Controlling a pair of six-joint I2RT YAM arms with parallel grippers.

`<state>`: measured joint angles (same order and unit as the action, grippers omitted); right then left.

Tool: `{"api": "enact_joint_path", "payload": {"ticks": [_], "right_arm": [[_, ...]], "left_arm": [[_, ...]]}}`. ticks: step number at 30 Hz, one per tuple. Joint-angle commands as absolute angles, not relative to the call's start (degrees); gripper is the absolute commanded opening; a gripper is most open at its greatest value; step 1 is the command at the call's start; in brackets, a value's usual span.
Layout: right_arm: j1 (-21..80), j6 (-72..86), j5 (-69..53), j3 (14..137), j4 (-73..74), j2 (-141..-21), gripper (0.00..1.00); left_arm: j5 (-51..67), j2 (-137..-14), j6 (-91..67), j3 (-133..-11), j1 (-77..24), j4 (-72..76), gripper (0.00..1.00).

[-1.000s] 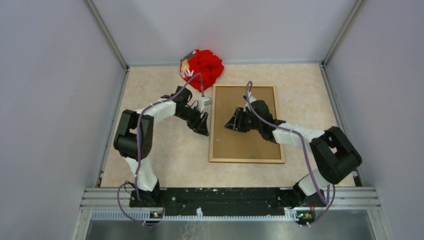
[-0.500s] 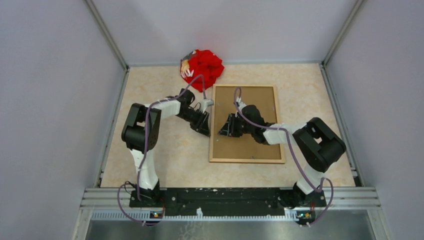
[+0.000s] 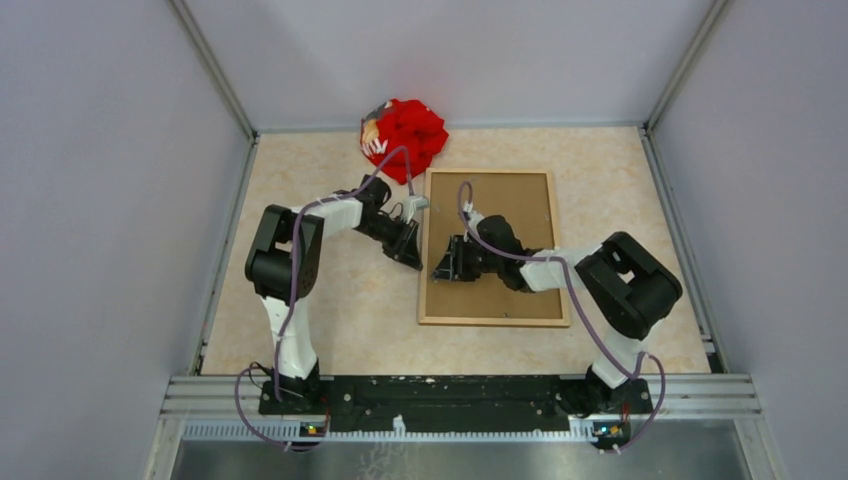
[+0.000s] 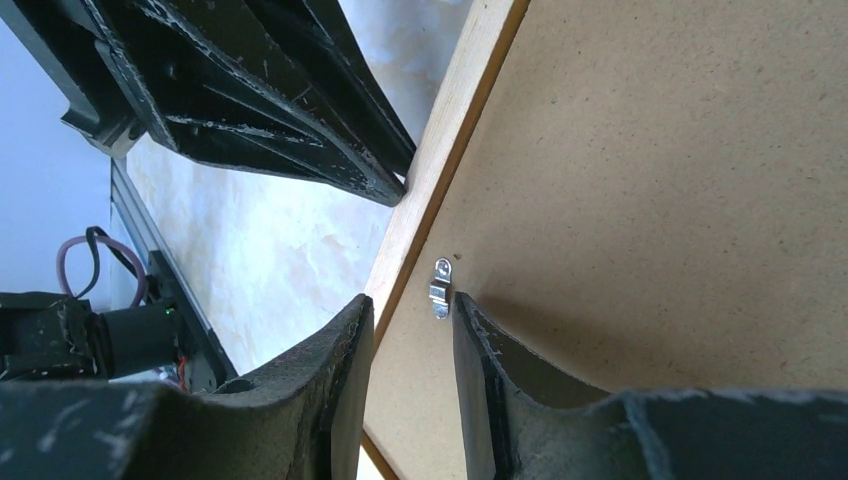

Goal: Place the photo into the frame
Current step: Install the photo frame at the center of the board.

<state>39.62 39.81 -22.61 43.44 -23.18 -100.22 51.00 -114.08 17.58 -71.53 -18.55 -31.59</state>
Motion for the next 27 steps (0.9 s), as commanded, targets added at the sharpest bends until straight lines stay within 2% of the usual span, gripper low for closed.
{"api": "enact_joint_path", "payload": {"ticks": [1, 27], "right_arm": [[40.2, 38.0, -23.5, 45.2, -25.1, -100.9, 0.35], [40.2, 36.1, -25.2, 48.8, -21.7, -104.2, 0.34]], "left_arm": [[50.8, -115.3, 18.4, -73.5, -18.9, -30.5, 0.21], [49.1, -115.0, 19.0, -74.5, -19.2, -31.7, 0.17]]}}
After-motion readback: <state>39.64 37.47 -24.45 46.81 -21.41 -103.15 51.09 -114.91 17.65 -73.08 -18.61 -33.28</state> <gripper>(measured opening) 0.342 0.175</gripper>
